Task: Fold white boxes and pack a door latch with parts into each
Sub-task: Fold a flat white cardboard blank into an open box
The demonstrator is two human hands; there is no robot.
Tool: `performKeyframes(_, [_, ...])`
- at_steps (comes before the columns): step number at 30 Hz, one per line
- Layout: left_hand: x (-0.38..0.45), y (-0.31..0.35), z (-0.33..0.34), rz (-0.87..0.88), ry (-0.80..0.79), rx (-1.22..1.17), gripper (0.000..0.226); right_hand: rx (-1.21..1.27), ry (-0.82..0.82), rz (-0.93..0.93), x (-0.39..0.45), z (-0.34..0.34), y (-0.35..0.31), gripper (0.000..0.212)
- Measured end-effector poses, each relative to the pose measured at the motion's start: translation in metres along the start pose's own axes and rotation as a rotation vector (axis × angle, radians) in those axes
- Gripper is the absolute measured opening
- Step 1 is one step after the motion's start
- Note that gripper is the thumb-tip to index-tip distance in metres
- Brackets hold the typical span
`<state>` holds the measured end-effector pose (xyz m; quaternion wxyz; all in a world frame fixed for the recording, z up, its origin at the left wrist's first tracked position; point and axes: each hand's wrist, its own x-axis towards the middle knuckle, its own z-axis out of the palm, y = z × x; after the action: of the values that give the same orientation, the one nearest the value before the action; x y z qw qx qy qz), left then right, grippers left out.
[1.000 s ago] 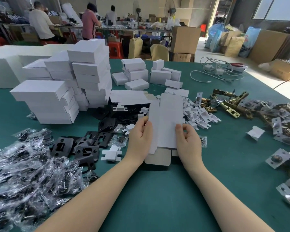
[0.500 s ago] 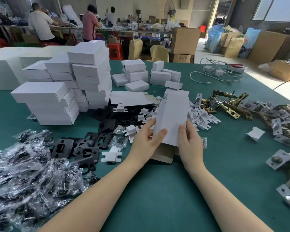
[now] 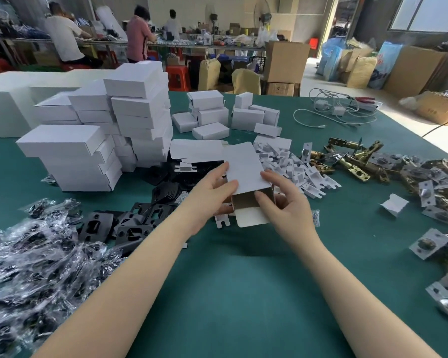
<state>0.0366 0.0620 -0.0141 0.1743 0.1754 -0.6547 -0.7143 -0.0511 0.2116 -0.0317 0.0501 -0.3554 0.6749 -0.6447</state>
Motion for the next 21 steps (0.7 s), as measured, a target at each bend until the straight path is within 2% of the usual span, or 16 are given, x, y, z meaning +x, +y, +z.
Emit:
performKeyframes(2, [-0.003,0.009,-0.006,0.002,-0.046,-0.053,0.054,0.100,-0.015,0.060,0.004,-0.003,-0.005,0.038])
performKeyframes(5, [-0.009,0.022,-0.016,0.008,-0.119,-0.133,0.054,0.314,-0.059,0.235,0.011,-0.008,-0.014,0.024])
performKeyframes(7, [-0.011,0.027,-0.020,0.003,-0.150,-0.155,0.054,0.525,-0.132,0.360,0.015,-0.013,-0.020,0.024])
performKeyframes(9, [-0.012,0.030,-0.023,0.003,-0.178,-0.171,0.052,0.642,-0.216,0.391,0.016,-0.020,-0.024,0.029])
performKeyframes(12, [-0.013,0.031,-0.026,0.018,-0.222,-0.145,0.054,0.625,-0.311,0.351,0.014,-0.028,-0.025,0.040])
performKeyframes(16, [-0.014,0.033,-0.025,0.027,-0.235,-0.110,0.050,0.528,-0.321,0.311,0.013,-0.032,-0.026,0.045])
performKeyframes(21, [-0.019,0.039,-0.023,-0.010,-0.274,-0.036,0.034,0.324,-0.279,0.255,0.013,-0.030,-0.033,0.030])
